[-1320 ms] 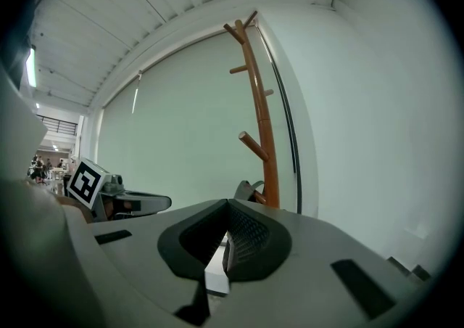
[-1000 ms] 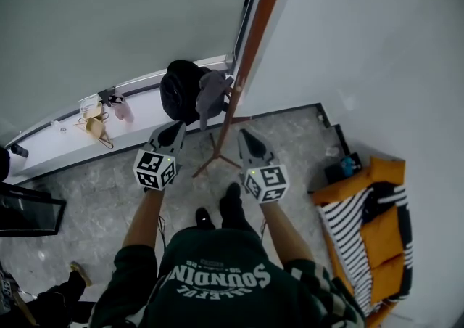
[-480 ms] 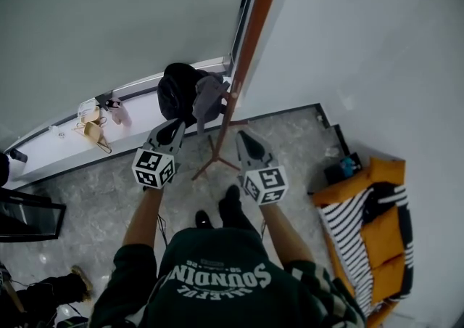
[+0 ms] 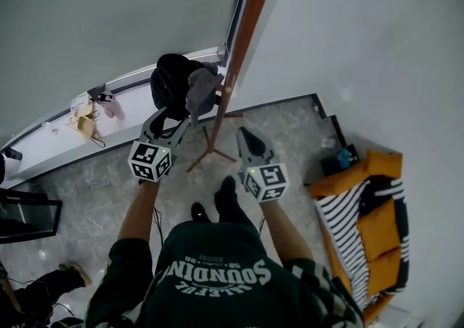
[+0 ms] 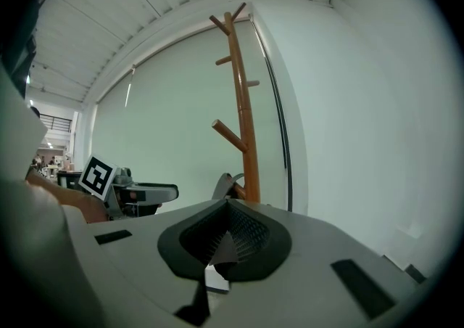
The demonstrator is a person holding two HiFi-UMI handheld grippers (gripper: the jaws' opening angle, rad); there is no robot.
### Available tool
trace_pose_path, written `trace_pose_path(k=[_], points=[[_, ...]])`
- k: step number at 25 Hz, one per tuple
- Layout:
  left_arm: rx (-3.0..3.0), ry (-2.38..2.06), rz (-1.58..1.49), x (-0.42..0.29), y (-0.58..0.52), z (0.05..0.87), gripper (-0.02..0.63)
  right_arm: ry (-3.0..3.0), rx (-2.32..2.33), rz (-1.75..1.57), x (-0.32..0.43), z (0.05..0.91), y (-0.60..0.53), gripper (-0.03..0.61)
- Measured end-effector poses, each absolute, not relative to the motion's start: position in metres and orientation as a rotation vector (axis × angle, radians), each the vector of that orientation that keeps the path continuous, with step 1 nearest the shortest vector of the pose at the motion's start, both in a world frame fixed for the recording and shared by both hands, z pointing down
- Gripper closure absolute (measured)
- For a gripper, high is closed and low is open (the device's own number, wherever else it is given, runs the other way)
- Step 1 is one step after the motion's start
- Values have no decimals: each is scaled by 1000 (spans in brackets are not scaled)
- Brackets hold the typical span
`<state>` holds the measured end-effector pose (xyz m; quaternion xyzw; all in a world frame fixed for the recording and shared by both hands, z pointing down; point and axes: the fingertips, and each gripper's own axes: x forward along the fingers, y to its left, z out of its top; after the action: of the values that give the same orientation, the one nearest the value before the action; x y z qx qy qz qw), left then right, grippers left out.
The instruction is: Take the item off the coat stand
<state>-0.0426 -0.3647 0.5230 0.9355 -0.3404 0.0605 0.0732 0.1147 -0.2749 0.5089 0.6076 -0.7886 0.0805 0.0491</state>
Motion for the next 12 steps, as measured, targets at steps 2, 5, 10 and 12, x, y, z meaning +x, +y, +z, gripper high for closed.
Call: trace_pose_path(k=[2, 5, 10, 12], points=[[2816, -1006, 202, -37, -368, 528, 374, -2404, 1845, 245, 115, 510, -275, 578], [2834, -977, 242, -30, -374, 536, 374, -2400, 1845, 260, 115, 514, -272, 578], [2849, -946, 297, -19, -387, 546, 374, -2390, 1847, 302, 114, 521, -267, 578], [2848, -934, 305, -14, -394, 547, 374, -2384, 1847, 312, 116, 524, -265, 578]])
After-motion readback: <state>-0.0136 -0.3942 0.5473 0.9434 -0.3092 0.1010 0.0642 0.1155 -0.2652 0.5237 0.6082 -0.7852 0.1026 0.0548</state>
